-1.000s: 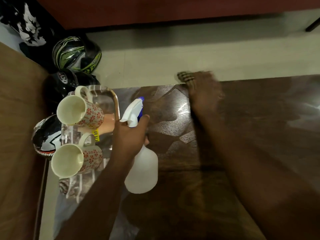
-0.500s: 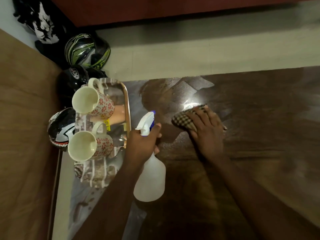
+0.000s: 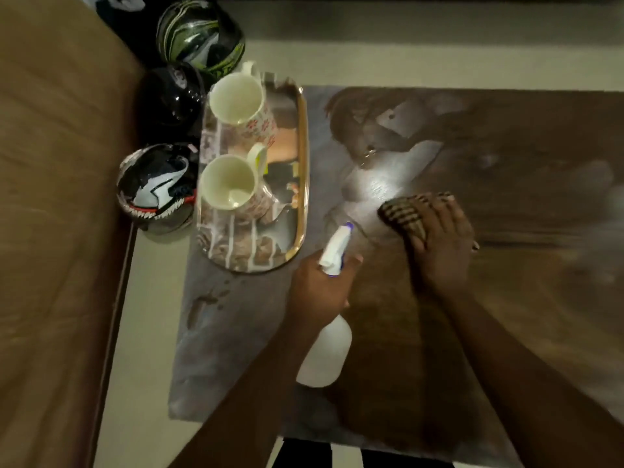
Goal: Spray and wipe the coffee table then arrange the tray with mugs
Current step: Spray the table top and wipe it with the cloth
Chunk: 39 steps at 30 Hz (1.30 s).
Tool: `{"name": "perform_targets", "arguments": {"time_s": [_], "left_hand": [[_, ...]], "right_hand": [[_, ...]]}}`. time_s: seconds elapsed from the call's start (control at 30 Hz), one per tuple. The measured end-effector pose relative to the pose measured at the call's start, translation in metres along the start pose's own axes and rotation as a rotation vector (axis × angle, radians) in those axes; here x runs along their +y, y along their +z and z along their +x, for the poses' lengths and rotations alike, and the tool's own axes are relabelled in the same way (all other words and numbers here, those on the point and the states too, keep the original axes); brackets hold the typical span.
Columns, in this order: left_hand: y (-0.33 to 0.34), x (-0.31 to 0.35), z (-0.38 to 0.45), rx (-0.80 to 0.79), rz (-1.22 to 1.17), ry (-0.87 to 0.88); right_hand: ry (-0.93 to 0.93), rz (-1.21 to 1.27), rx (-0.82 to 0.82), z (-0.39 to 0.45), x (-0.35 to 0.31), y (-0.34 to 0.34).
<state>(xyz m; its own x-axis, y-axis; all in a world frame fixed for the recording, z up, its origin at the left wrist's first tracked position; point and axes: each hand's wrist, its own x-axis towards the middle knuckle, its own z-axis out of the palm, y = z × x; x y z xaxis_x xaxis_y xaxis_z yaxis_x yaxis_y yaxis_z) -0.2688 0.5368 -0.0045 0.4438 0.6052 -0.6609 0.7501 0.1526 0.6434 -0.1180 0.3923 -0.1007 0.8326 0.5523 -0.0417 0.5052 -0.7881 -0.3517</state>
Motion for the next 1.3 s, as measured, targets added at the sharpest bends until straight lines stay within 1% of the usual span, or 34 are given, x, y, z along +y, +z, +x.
{"name": "perform_targets", "arguments": {"time_s": [0.03,0.07,0.1,0.17,0.27,0.3,0.33,0.37,0.47,0.5,0.53,0.57,0.6,0.63,0.7,0.73,0.77,0.8,0.87,0.93,0.97,1.0,1.03,1.1,1.17,1.2,1.23,1.27,1.3], "left_hand": [[-0.003,-0.010,-0.007,-0.015,-0.009,0.003],[-0.007,-0.021,-0.013,-0.022,-0.025,0.001],[-0.011,-0.032,-0.018,-0.021,-0.039,-0.014],[-0.025,-0.053,-0.028,0.012,-0.069,-0.049],[-0.056,-0.085,-0.044,0.021,-0.073,-0.040],[-0.066,-0.095,-0.047,0.001,-0.074,-0.032],[-0.075,-0.106,-0.050,-0.011,-0.078,-0.033],[-0.085,-0.117,-0.053,-0.006,-0.081,-0.051],[-0.108,-0.143,-0.055,0.075,-0.158,-0.139],[-0.113,-0.148,-0.055,0.079,-0.167,-0.138],[-0.117,-0.151,-0.055,0.070,-0.166,-0.120],[-0.123,-0.153,-0.056,0.055,-0.168,-0.098],[-0.127,-0.152,-0.056,0.039,-0.180,-0.063],[-0.132,-0.153,-0.057,0.027,-0.195,-0.026],[-0.144,-0.159,-0.059,0.038,-0.210,0.036],[-0.149,-0.160,-0.058,0.050,-0.206,0.049],[-0.156,-0.163,-0.060,0.055,-0.207,0.049],[-0.162,-0.166,-0.061,0.054,-0.213,0.040],[-0.172,-0.172,-0.062,0.047,-0.250,0.024],[-0.180,-0.180,-0.064,0.068,-0.270,0.030],[-0.184,-0.183,-0.066,0.088,-0.269,0.035],[-0.188,-0.186,-0.068,0.107,-0.277,0.040],[-0.192,-0.188,-0.071,0.114,-0.292,0.056],[-0.198,-0.190,-0.078,0.092,-0.306,0.089],[-0.202,-0.194,-0.082,0.060,-0.291,0.096],[-0.204,-0.195,-0.083,0.055,-0.283,0.087],[-0.204,-0.198,-0.082,0.068,-0.274,0.081],[-0.204,-0.200,-0.080,0.096,-0.265,0.075],[-0.203,-0.202,-0.078,0.120,-0.263,0.062]], "right_hand": [[0.086,0.019,0.036,-0.006,-0.019,0.006],[0.114,0.026,0.034,-0.017,-0.039,0.015],[0.079,0.014,0.002,-0.034,-0.059,0.024],[-0.108,-0.010,-0.103,-0.083,-0.087,0.038],[-0.438,-0.050,-0.205,-0.144,-0.094,0.046],[-0.476,-0.062,-0.210,-0.150,-0.093,0.044],[-0.449,-0.057,-0.202,-0.152,-0.096,0.044],[-0.370,-0.045,-0.182,-0.151,-0.105,0.045],[0.013,-0.023,-0.073,-0.146,-0.157,0.062],[0.101,-0.004,-0.041,-0.147,-0.178,0.071],[0.133,0.020,-0.020,-0.151,-0.198,0.080],[0.089,0.037,-0.023,-0.159,-0.213,0.087],[-0.029,0.038,-0.044,-0.170,-0.222,0.095],[-0.204,0.033,-0.086,-0.184,-0.224,0.098],[-0.566,-0.011,-0.170,-0.204,-0.207,0.096],[-0.672,-0.037,-0.196,-0.203,-0.191,0.093],[-0.711,-0.071,-0.202,-0.200,-0.177,0.088],[-0.675,-0.090,-0.189,-0.196,-0.167,0.084],[-0.451,-0.068,-0.148,-0.183,-0.166,0.079],[-0.199,-0.055,-0.082,-0.177,-0.198,0.086],[-0.131,-0.047,-0.058,-0.177,-0.220,0.093],[-0.127,-0.025,-0.055,-0.178,-0.242,0.099],[-0.186,0.010,-0.064,-0.182,-0.262,0.106],[-0.438,0.054,-0.104,-0.200,-0.283,0.116],[-0.728,0.057,-0.149,-0.218,-0.274,0.117],[-0.836,0.040,-0.168,-0.220,-0.260,0.116],[-0.893,0.005,-0.180,-0.219,-0.245,0.113],[-0.892,-0.041,-0.182,-0.214,-0.232,0.112],[-0.838,-0.078,-0.173,-0.207,-0.223,0.111]]}}
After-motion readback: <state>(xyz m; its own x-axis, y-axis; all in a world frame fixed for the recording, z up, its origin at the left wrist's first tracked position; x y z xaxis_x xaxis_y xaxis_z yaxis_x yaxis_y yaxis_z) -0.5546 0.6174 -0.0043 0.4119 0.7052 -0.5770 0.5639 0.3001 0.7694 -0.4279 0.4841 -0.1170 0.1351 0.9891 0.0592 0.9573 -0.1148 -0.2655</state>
